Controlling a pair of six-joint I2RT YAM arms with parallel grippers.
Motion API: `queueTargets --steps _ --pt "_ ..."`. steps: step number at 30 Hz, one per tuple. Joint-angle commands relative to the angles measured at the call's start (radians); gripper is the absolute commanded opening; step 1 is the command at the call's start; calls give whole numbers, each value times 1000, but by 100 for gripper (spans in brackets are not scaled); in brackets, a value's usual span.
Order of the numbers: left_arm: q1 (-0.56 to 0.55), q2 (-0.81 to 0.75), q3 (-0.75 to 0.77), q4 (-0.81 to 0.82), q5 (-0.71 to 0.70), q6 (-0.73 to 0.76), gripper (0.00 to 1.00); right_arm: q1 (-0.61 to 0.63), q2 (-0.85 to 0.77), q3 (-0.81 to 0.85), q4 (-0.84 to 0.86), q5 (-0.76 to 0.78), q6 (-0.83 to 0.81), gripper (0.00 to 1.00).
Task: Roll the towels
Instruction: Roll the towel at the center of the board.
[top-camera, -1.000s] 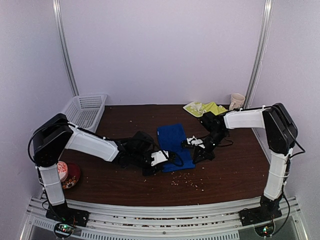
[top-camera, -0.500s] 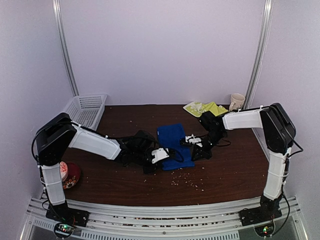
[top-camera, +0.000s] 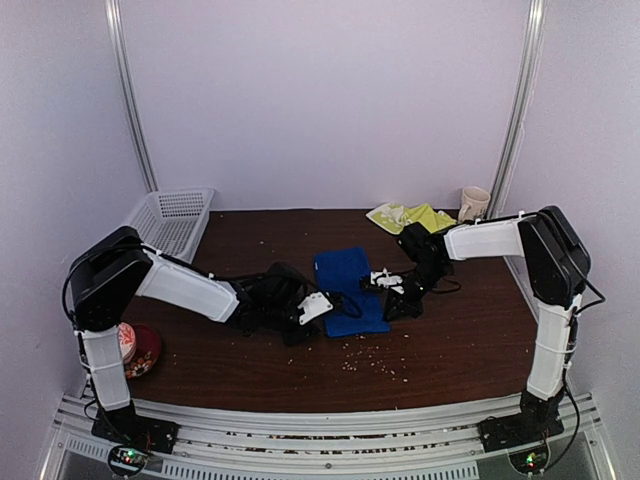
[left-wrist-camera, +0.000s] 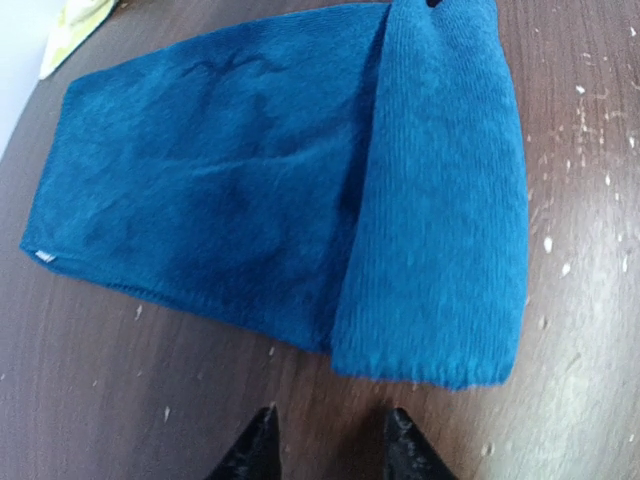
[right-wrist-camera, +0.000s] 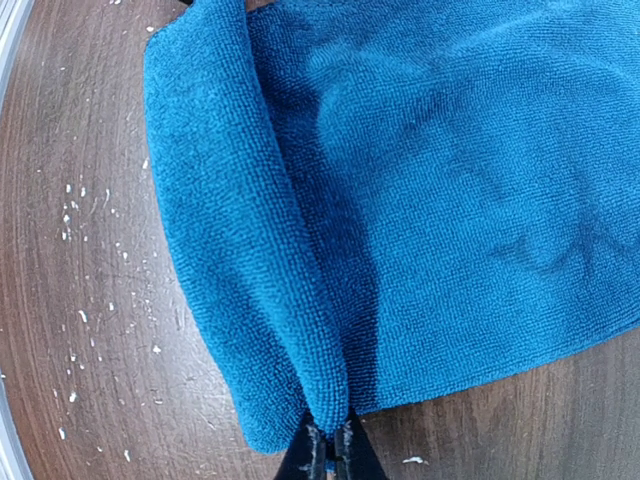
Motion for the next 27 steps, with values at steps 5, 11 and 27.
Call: queueTargets --steps 5,11,27 --pt "5 -212 -162 170 -11 -65 41 8 14 15 15 20 21 9" --pt "-29 -175 -64 140 -14 -102 35 21 16 19 19 24 31 11" --pt "-74 30 118 50 -32 -111 21 21 18 19 36 37 48 16"
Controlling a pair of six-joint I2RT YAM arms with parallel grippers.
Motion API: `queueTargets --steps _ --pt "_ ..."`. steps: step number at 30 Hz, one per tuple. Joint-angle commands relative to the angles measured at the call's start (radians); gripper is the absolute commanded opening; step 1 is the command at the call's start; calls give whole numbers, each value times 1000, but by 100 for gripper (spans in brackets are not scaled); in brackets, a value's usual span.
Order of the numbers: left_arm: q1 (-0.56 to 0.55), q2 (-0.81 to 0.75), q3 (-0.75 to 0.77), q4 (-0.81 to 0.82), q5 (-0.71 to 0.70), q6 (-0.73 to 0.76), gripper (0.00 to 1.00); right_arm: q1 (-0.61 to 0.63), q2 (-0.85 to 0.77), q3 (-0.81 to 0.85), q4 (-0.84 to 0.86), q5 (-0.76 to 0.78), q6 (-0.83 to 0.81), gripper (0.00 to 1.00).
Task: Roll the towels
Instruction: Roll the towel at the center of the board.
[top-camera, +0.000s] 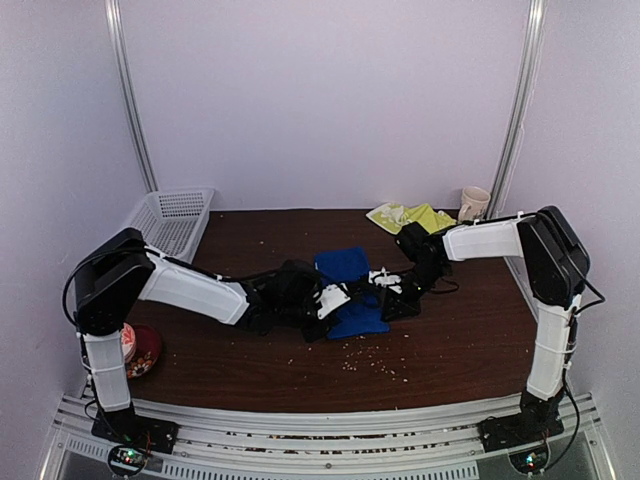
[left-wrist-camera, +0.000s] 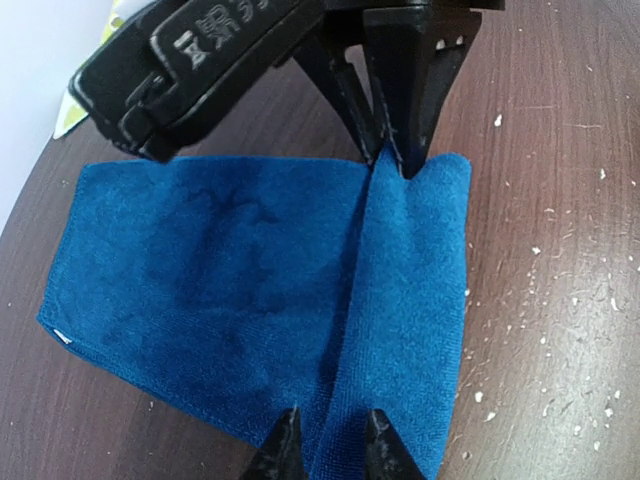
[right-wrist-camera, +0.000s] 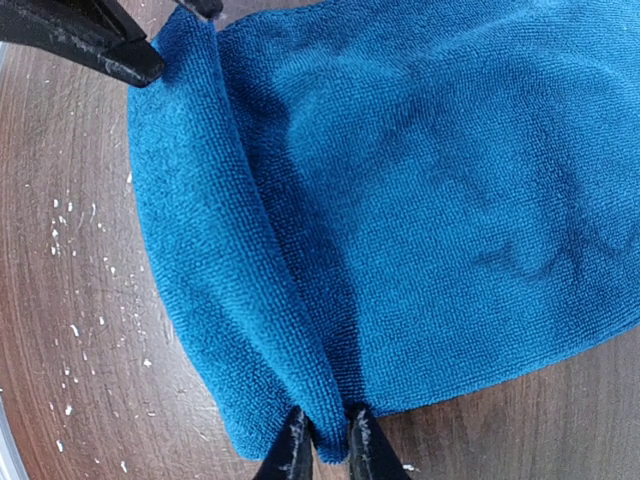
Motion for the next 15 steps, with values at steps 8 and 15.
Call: queueTargets --steps 8,15 --pt "-3 101 117 -126 -51 -12 21 5 12 21 14 25 13 20" --pt "-3 133 142 -171 -94 -16 20 -1 -10 30 21 39 42 38"
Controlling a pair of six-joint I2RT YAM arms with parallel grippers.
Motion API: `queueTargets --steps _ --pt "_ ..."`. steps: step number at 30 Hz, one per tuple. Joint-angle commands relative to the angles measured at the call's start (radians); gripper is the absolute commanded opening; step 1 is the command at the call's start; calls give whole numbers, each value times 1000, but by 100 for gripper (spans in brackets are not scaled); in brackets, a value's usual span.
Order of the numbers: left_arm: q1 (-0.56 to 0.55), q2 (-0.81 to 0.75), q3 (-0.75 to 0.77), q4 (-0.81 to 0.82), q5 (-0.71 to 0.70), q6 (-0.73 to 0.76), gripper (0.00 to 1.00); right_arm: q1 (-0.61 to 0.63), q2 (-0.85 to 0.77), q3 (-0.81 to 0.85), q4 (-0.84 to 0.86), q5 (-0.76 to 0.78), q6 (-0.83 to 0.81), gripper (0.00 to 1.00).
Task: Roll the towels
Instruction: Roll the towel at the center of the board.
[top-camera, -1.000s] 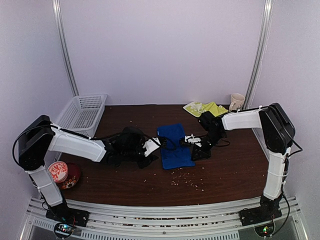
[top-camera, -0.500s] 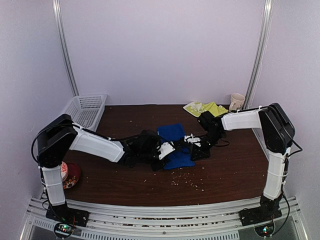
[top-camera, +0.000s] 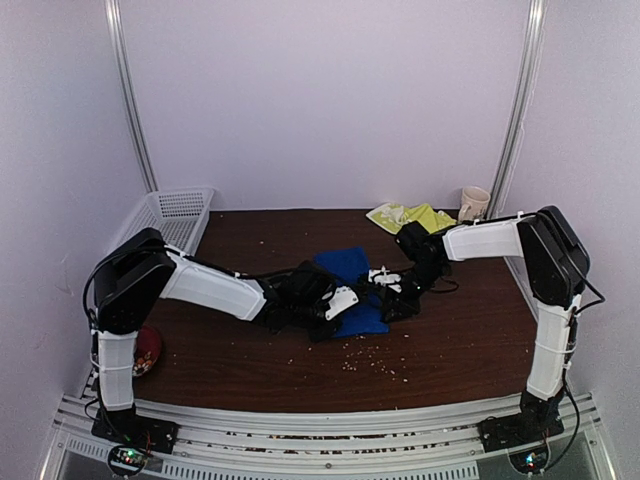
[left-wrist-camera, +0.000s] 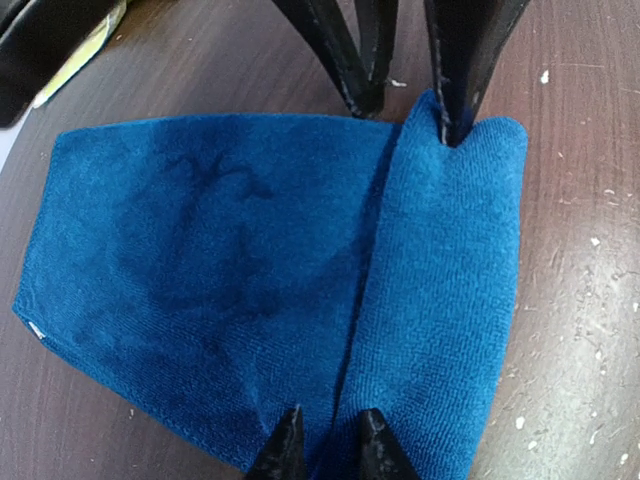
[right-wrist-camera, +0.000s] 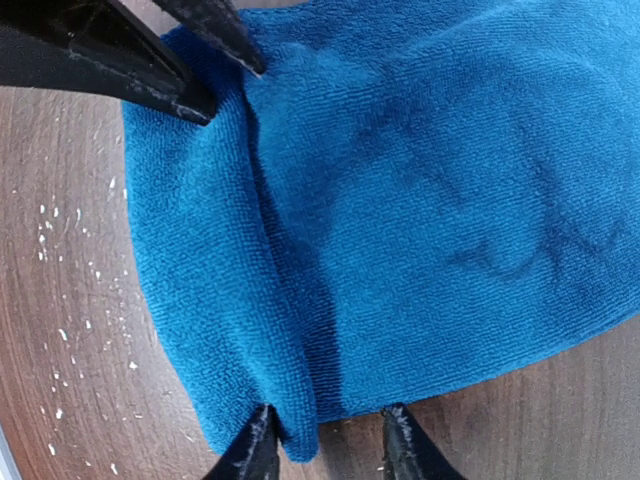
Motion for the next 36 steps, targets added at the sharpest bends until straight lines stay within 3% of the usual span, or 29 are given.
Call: queueTargets --steps 1,6,12,22,31,36 --pt "0 22 9 -44 -42 -14 20 -4 -16 35 0 22 26 39" --pt "0 19 -5 -39 -45 -16 20 -49 -75 44 -11 -21 32 46" --pt "0 6 -20 -25 -37 -16 20 -96 -119 32 -37 -178 15 51" --pt "-3 -3 -26 -10 -27 -22 21 -83 6 94 -184 -445 -41 49" --pt "-5 -31 -56 -11 -40 -17 21 -61 106 99 -83 -512 120 45" --pt "-8 -26 -63 -10 -40 -18 21 -57 153 94 3 -425 248 41"
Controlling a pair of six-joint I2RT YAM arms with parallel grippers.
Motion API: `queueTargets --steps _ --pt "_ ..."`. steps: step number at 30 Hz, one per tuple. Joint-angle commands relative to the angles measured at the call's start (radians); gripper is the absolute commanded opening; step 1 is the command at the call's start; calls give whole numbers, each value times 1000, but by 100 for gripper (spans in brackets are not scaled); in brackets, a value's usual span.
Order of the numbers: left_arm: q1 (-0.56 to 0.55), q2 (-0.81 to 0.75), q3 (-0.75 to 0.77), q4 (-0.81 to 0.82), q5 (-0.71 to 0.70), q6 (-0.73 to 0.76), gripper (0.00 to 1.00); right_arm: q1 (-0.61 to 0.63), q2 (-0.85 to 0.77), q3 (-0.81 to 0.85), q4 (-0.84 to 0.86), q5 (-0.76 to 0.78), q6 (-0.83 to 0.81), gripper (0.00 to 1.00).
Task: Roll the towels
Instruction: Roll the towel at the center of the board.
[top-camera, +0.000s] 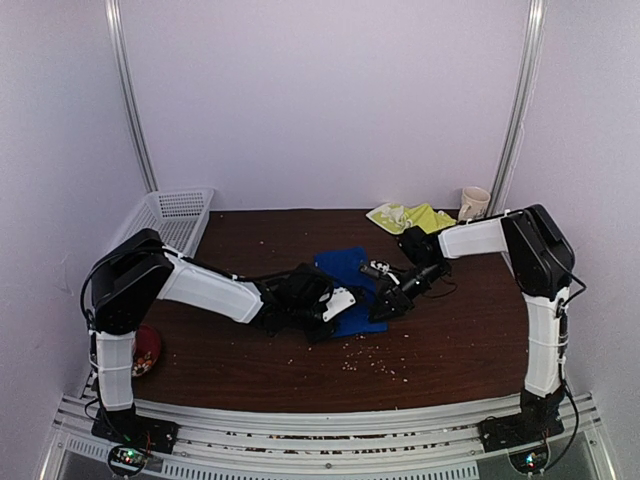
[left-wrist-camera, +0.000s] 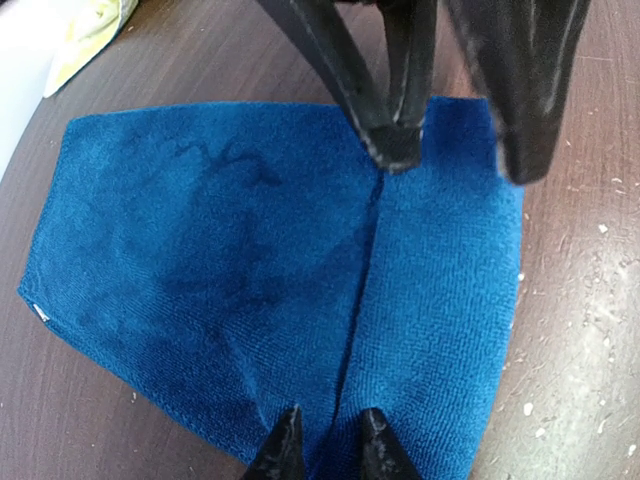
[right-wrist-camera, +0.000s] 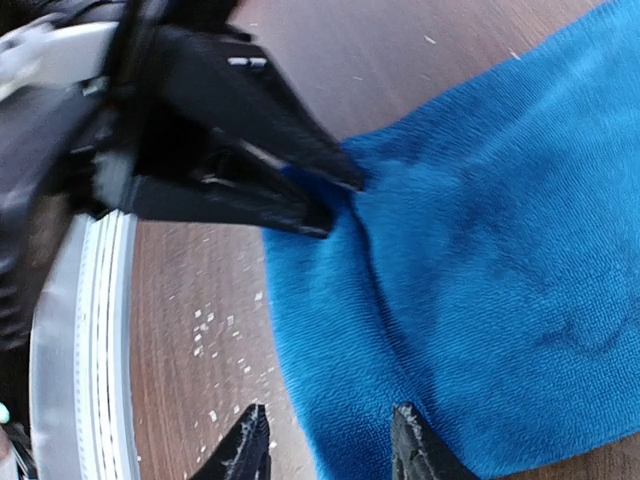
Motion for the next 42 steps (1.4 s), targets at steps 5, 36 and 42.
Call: queueTargets --steps 5,36,42 --pt "-7 -8 -25 -37 -14 1 24 6 54 9 110 121 159 40" --pt "-115 -221 -324 221 -203 398 71 34 36 42 21 151 81 38" --pt "-140 -138 -295 241 -265 443 70 34 39 43 16 151 79 38"
